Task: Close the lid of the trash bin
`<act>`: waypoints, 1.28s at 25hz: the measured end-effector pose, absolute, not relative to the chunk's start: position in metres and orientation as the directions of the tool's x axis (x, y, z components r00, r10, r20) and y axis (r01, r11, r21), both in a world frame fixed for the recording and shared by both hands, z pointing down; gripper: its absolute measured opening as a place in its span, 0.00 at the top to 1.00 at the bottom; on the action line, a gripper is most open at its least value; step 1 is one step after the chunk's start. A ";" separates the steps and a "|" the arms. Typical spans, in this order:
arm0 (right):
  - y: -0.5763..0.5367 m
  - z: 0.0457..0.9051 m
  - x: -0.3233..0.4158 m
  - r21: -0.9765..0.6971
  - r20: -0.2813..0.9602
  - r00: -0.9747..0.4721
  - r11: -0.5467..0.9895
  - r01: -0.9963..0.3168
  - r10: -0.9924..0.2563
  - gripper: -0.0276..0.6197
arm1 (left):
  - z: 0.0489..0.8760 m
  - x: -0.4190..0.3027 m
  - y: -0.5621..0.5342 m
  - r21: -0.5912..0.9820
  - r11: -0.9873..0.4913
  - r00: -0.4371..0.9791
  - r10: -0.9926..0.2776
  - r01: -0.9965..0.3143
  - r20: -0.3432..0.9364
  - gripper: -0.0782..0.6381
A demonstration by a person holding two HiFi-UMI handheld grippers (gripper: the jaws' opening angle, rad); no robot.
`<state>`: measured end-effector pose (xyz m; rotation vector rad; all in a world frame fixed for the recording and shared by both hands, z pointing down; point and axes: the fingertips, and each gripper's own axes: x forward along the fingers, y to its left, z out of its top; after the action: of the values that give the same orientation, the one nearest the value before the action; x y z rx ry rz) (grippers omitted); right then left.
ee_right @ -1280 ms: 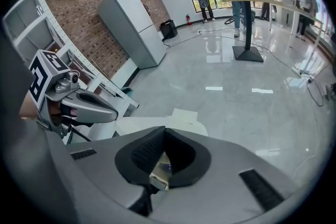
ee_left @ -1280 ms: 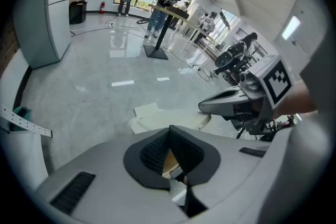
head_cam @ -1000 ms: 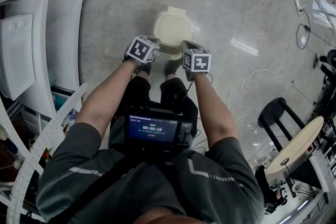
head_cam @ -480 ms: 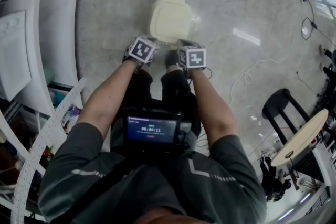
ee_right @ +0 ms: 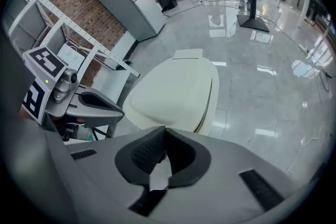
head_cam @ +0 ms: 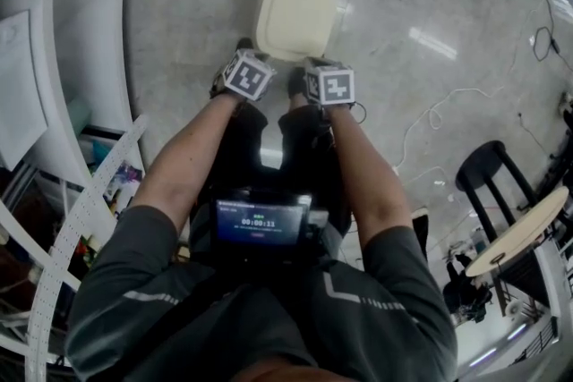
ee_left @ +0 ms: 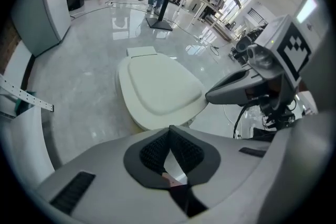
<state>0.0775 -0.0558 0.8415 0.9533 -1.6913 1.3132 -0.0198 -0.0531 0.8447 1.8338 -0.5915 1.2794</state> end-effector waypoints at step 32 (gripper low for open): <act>-0.040 0.902 0.066 -0.408 0.913 -0.408 0.014 -0.913 -0.002 0.95 | 0.904 -0.031 -0.037 0.391 -0.527 0.370 0.149 -0.755 0.917 0.90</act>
<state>0.0664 -0.0402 0.9017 0.9742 -1.5218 1.4983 -0.0310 -0.0366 0.9042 1.7500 -0.5354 1.2894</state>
